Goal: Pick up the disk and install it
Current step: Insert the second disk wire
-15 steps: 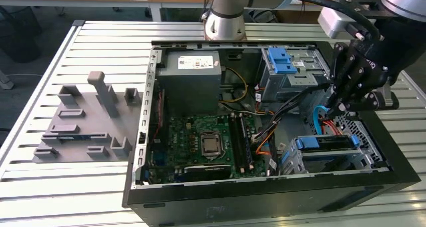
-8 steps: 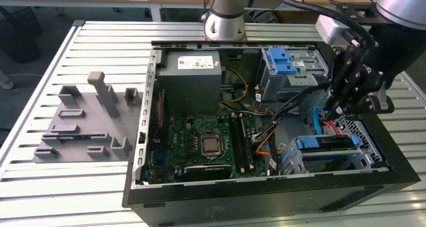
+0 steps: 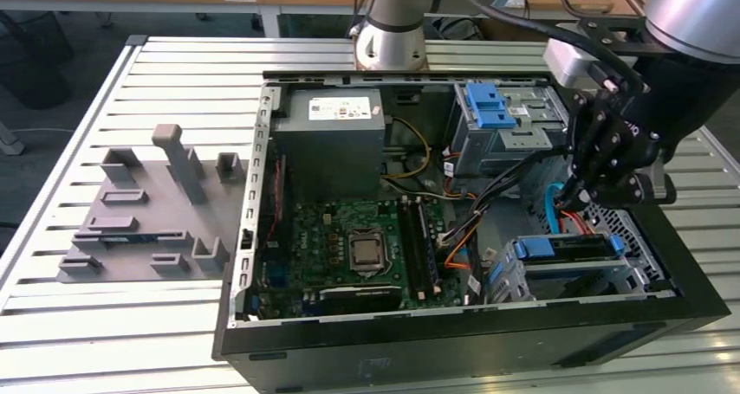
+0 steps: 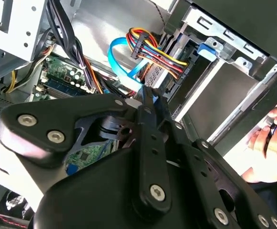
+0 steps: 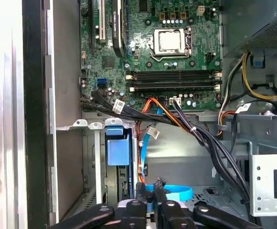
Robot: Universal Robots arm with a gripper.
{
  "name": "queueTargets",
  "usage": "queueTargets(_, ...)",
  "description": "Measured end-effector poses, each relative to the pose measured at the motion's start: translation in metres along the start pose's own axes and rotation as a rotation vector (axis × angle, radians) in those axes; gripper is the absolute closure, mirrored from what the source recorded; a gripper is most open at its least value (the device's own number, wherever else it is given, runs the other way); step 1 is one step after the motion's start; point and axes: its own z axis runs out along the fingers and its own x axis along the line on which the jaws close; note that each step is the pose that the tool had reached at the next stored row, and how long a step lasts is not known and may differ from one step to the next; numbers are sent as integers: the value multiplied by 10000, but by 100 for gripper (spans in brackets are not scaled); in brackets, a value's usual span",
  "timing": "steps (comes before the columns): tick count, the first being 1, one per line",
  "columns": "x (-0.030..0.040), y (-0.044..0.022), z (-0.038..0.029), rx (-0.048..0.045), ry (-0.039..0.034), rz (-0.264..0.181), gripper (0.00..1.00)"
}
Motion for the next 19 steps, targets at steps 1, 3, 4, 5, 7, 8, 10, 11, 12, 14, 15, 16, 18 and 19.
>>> queueTargets(1, 0, 0, 6, 0, -10, -1, 84)
queueTargets(3, 1, 0, 14, -6, -205, -7, 84)
queueTargets(4, 2, 0, 18, -11, -366, -16, 84)
queueTargets(5, 5, 0, 22, -15, -485, -28, 84)
queueTargets(7, 22, 3, 37, -11, -575, -65, 84)
queueTargets(8, 32, 6, 45, 5, -586, -80, 84)
queueTargets(10, 50, 11, 58, 66, -591, -132, 84)
queueTargets(11, 56, 14, 62, 105, -592, -156, 84)
queueTargets(12, 60, 20, 65, 153, -595, -178, 84)
queueTargets(14, 66, 40, 67, 267, -594, -200, 84)
queueTargets(15, 69, 58, 68, 315, -596, -205, 84)
queueTargets(16, 71, 76, 69, 350, -597, -207, 84)
queueTargets(18, 79, 96, 75, 372, -599, -207, 84)
queueTargets(19, 89, 97, 79, 375, -596, -208, 84)
